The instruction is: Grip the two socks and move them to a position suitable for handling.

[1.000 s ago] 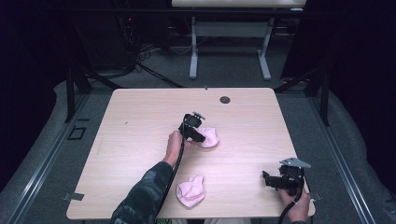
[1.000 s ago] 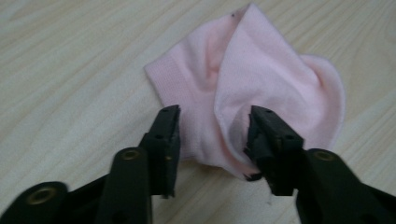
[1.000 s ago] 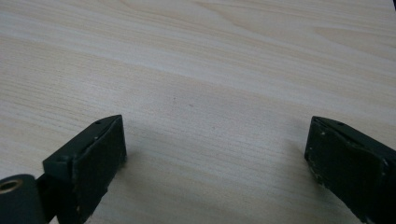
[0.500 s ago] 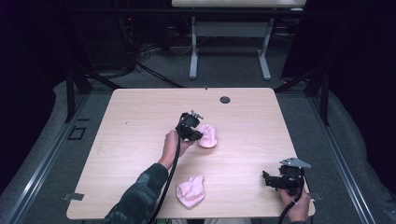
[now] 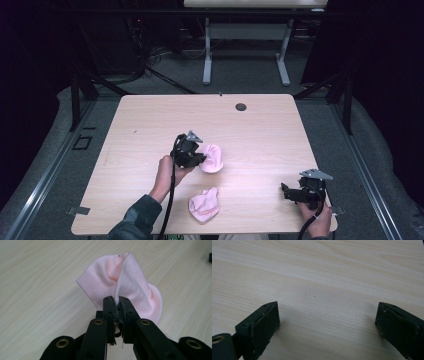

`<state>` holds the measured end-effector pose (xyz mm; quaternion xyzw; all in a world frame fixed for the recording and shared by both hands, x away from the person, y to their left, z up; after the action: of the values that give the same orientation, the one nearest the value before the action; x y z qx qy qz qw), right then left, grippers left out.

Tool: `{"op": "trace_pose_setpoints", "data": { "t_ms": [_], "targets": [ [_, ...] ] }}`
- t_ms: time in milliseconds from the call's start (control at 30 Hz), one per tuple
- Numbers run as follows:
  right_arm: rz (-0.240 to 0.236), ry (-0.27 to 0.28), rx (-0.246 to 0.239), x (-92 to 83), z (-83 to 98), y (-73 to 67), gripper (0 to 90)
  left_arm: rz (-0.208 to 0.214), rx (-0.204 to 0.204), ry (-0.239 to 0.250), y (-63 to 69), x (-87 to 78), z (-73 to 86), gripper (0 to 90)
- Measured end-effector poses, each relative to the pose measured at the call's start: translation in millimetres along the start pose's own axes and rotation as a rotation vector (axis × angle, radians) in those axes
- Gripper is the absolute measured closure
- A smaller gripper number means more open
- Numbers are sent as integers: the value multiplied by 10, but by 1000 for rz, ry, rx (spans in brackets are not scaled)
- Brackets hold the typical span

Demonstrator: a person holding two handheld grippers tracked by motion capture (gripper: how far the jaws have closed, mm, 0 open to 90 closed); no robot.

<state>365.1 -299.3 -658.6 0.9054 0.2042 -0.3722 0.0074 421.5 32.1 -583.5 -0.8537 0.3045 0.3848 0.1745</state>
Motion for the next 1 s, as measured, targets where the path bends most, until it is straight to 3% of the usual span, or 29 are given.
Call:
{"op": "trace_pose_setpoints", "data": {
  "t_ms": [233, 333, 500, 633, 733, 833, 1000],
  "targets": [
    [-1, 0, -1, 1, -4, -1, 48, 19, -23, -54, 4, 128, 312, 814],
    [-6, -6, -5, -2, 0, -7, 48, 24, -44, -59, -14, 139, 358, 645],
    [-22, -21, -17, 11, 1, -17, 8, 11, -70, -22, -73, 14, 389, 334],
    [-36, -58, -30, 20, 1, -27, 0, 3, -91, 1, -108, -105, 457, 206],
    [-63, -103, -50, -17, 32, -38, 5, -27, -91, 17, -135, -198, 535, 155],
    [-74, -115, -38, -40, 35, -51, 19, -57, -92, 28, -168, -283, 627, 142],
    [-132, -102, -27, -146, -71, -249, 0, -89, -94, 28, -205, -410, 781, 85]
  ]
}}
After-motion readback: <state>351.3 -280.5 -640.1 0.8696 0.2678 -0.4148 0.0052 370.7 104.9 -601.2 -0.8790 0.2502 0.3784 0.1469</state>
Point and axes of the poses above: each handheld gripper's, and its own axes: x roughly forward along the jaws, z roughly out of its underside, y roughly to its right, the point moved 10 cm from there along x, roughly forward along the jaws, and after that the axes turned 11 degrees about -z, right-handed, at the moved point
